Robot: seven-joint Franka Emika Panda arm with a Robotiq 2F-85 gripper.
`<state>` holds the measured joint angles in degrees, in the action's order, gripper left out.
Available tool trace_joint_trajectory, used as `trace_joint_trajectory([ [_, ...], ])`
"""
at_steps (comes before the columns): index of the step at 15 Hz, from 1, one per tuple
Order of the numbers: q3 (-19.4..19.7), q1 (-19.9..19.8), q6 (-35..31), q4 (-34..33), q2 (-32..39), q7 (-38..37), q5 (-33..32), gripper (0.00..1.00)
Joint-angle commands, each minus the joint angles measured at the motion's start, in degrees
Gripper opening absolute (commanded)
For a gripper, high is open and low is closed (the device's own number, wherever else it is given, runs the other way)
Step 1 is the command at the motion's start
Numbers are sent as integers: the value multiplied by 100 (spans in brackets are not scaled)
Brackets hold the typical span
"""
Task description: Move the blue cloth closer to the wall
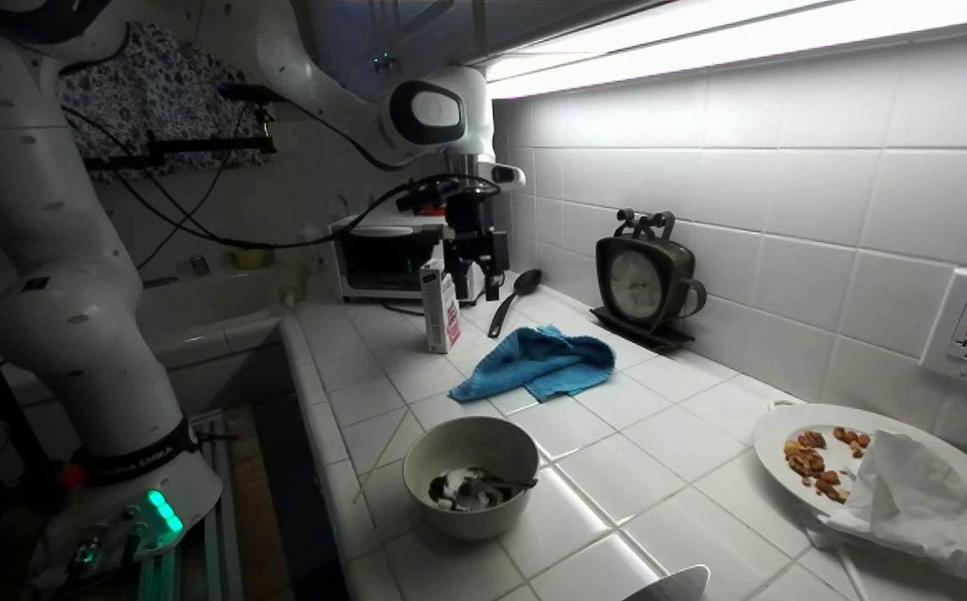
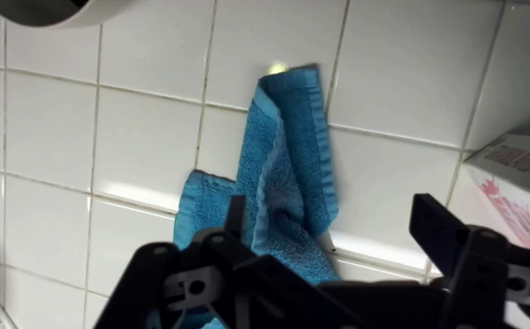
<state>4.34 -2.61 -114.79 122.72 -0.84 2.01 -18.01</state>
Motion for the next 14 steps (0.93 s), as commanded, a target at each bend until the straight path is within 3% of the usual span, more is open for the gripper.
trace_joint_trajectory([
  [1, 31, -98, -176, 440, -360, -71, 386, 100],
  [5, 42, -153, -563, 692, -356, -355, 365, 100],
  [12, -299, -97, -1763, 2048, -1794, -1605, -42, 100],
  [14, -503, -141, -1520, 2217, -2200, -1893, -75, 100],
])
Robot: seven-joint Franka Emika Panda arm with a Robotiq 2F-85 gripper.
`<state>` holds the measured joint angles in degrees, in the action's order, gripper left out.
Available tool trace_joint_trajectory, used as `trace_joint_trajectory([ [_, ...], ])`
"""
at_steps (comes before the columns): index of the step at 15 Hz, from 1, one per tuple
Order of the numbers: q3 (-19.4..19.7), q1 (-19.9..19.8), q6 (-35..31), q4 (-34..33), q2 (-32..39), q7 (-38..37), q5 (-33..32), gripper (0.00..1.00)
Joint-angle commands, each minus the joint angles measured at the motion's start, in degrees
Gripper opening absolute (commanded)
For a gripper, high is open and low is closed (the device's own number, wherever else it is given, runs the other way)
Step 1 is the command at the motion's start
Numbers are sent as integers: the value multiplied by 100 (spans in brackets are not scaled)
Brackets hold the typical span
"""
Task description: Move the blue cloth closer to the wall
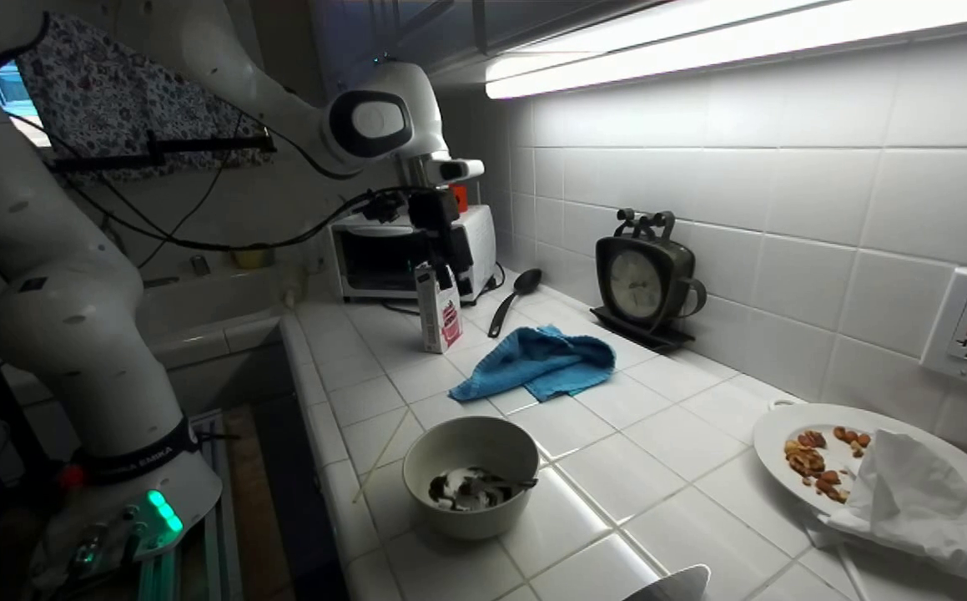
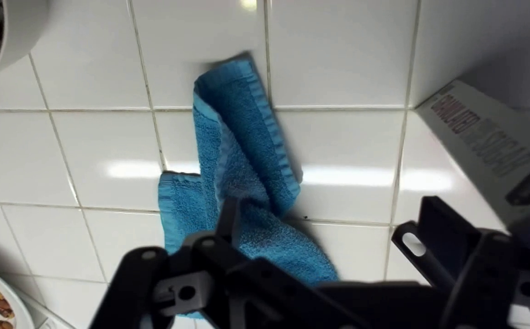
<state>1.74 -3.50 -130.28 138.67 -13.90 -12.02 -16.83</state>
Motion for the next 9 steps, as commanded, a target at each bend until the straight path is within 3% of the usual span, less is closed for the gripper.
trace_joint_trajectory([
  [1, -387, -134, 68, 654, -1090, -847, -337, 100],
  [5, -876, -445, 624, 348, -1672, -1586, -882, 100],
  [9, -865, -148, 2107, -259, -1799, -953, -236, 100],
])
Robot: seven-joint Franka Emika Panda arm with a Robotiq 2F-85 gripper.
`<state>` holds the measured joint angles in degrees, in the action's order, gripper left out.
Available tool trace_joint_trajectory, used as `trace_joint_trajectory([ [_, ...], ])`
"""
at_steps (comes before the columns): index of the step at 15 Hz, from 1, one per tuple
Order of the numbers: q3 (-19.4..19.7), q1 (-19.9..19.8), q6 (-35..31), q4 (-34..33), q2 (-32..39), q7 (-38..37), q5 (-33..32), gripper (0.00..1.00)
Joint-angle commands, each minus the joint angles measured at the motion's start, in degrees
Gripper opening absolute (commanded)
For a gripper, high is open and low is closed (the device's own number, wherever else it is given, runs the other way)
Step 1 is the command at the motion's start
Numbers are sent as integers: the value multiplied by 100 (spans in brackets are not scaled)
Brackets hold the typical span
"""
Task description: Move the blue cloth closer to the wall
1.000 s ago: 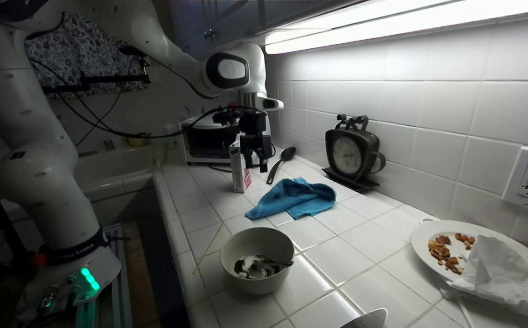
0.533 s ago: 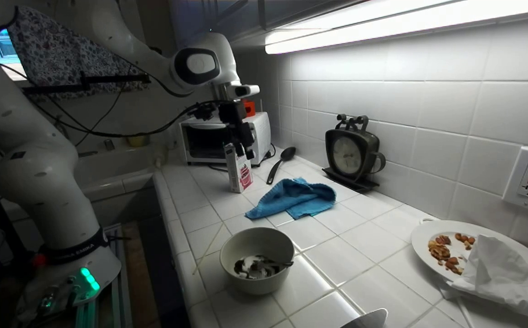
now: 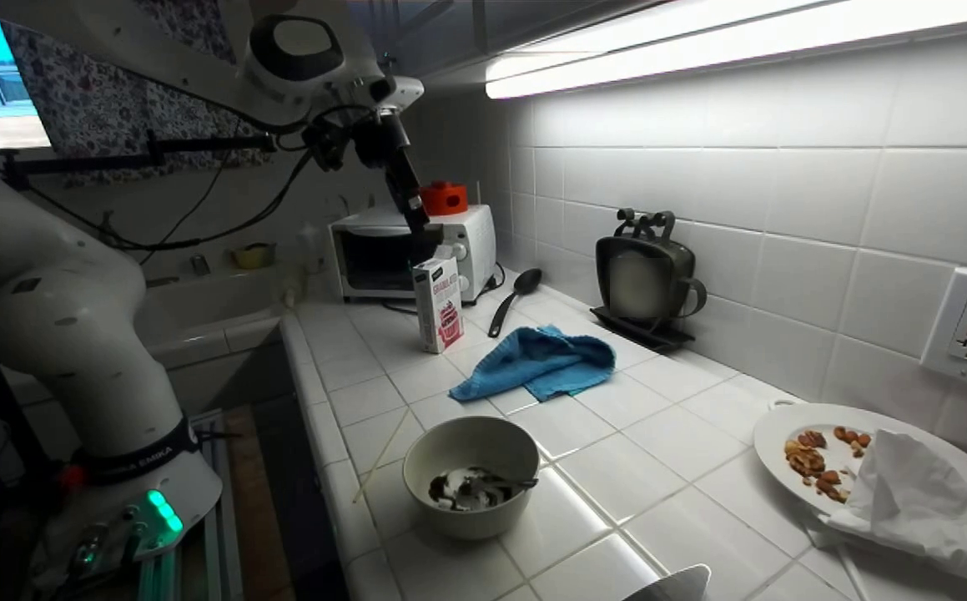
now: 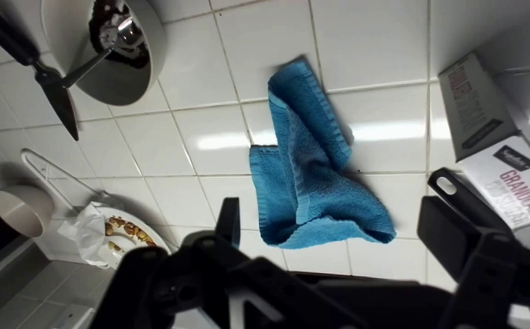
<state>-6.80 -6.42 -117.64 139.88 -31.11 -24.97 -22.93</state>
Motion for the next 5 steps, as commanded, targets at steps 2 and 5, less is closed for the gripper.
trace_joint_trajectory([
  [2, -6, 129, 708, -261, -82, 213, 284, 100],
  [5, 6, 243, 1132, -487, -81, 361, 488, 100],
])
